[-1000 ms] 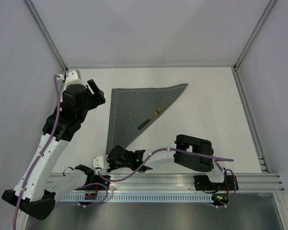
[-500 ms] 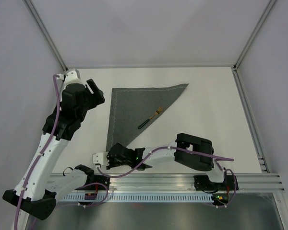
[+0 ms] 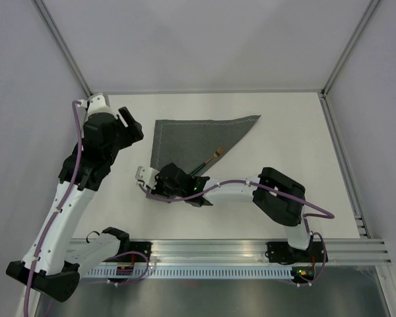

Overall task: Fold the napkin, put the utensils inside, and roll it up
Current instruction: Fold the napkin

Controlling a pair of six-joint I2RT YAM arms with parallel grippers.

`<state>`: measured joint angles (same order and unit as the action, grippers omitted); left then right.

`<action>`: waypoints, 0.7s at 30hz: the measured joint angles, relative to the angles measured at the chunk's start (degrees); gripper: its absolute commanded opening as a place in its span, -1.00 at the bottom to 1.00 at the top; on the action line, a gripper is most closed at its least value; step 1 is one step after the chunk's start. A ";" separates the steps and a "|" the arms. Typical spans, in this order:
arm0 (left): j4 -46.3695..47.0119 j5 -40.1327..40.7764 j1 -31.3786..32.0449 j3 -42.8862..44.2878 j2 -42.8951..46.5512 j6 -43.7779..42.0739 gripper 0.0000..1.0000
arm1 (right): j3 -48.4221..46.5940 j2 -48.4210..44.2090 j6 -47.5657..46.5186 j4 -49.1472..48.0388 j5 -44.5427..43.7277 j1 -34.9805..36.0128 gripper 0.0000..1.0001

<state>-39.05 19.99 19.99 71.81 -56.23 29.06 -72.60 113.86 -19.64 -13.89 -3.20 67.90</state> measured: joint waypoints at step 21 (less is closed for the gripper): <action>4.15 -6.64 -3.06 0.00 -3.56 -0.52 0.52 | 2.97 -6.19 3.43 4.87 -4.26 -20.15 -0.99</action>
<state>-34.89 13.34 16.93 71.81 -59.79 28.53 -69.63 107.68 -16.21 -9.02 -7.46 47.75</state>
